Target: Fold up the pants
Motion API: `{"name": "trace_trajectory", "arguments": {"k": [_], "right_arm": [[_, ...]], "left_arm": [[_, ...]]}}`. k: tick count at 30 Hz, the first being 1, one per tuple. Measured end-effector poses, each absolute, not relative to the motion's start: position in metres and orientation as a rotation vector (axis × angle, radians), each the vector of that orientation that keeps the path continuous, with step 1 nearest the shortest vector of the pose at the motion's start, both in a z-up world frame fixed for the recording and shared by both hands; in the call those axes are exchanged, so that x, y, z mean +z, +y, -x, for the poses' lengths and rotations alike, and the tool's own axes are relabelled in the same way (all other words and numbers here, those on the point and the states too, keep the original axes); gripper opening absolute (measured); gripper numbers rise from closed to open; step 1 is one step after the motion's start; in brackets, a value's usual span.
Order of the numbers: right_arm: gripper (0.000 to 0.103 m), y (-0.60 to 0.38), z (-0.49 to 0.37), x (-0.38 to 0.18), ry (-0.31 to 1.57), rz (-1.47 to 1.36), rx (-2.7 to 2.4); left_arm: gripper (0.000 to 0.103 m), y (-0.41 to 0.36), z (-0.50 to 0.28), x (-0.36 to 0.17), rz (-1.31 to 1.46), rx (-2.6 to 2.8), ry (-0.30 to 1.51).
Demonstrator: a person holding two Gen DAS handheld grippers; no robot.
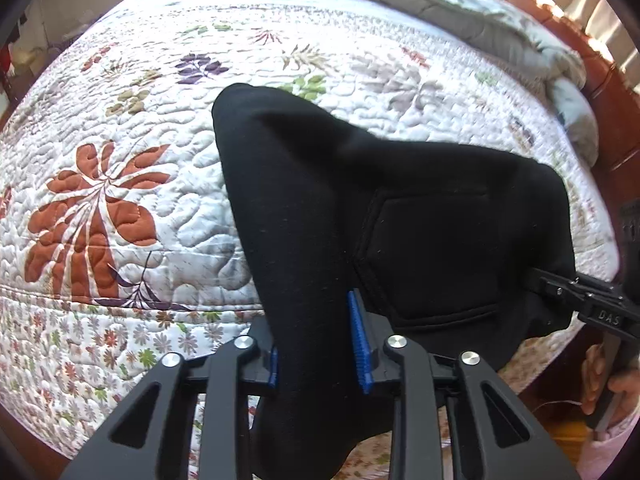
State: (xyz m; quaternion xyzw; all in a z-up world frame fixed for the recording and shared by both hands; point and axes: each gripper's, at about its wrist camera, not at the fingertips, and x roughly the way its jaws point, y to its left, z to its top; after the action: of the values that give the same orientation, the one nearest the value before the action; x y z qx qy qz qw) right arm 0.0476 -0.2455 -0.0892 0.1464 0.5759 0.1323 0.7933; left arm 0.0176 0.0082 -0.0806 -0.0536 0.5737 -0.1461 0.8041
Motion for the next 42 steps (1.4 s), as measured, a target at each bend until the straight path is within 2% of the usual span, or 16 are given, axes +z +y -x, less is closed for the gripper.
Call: {"name": "trace_trajectory", "arguments": {"k": [7, 15, 19, 22, 23, 24, 25, 26, 27, 28, 29, 33, 42], "right_arm": [[0.034, -0.250, -0.048, -0.047, 1.167, -0.312, 0.318], [0.034, -0.288, -0.096, -0.006, 1.060, -0.280, 0.296], [0.034, -0.309, -0.142, -0.016, 1.042, -0.286, 0.289], [0.038, -0.319, -0.181, -0.051, 1.098, -0.301, 0.272], [0.039, -0.324, -0.193, -0.070, 1.142, -0.317, 0.263], [0.047, -0.329, -0.201, -0.093, 1.199, -0.330, 0.247], [0.055, -0.334, -0.205, -0.111, 1.234, -0.324, 0.221], [0.069, -0.340, -0.206, -0.128, 1.250, -0.337, 0.226], [0.072, -0.346, -0.205, -0.137, 1.250, -0.370, 0.241], [0.072, -0.356, -0.202, -0.145, 1.233, -0.433, 0.270], [0.072, -0.364, -0.198, -0.151, 1.210, -0.483, 0.296], [0.072, -0.362, -0.192, -0.143, 1.197, -0.448, 0.276], [0.073, -0.341, -0.144, -0.066, 1.042, -0.282, 0.204]], "left_arm": [[0.023, 0.010, -0.025, -0.044, 0.167, -0.377, 1.154], [0.023, -0.019, -0.083, -0.011, 0.181, -0.408, 1.044], [0.023, -0.032, -0.115, -0.016, 0.171, -0.376, 1.006], [0.024, -0.038, -0.140, -0.042, 0.141, -0.340, 1.051], [0.026, -0.038, -0.148, -0.054, 0.141, -0.330, 1.087], [0.028, -0.038, -0.155, -0.076, 0.131, -0.301, 1.153], [0.040, -0.036, -0.157, -0.091, 0.119, -0.276, 1.188], [0.054, -0.035, -0.157, -0.100, 0.114, -0.270, 1.199], [0.059, -0.032, -0.155, -0.110, 0.104, -0.264, 1.194], [0.068, -0.028, -0.153, -0.115, 0.109, -0.262, 1.177], [0.073, -0.023, -0.151, -0.118, 0.131, -0.263, 1.170], [0.073, -0.018, -0.152, -0.115, 0.167, -0.260, 1.187], [0.072, -0.023, -0.113, -0.069, 0.088, -0.166, 1.054]]}}
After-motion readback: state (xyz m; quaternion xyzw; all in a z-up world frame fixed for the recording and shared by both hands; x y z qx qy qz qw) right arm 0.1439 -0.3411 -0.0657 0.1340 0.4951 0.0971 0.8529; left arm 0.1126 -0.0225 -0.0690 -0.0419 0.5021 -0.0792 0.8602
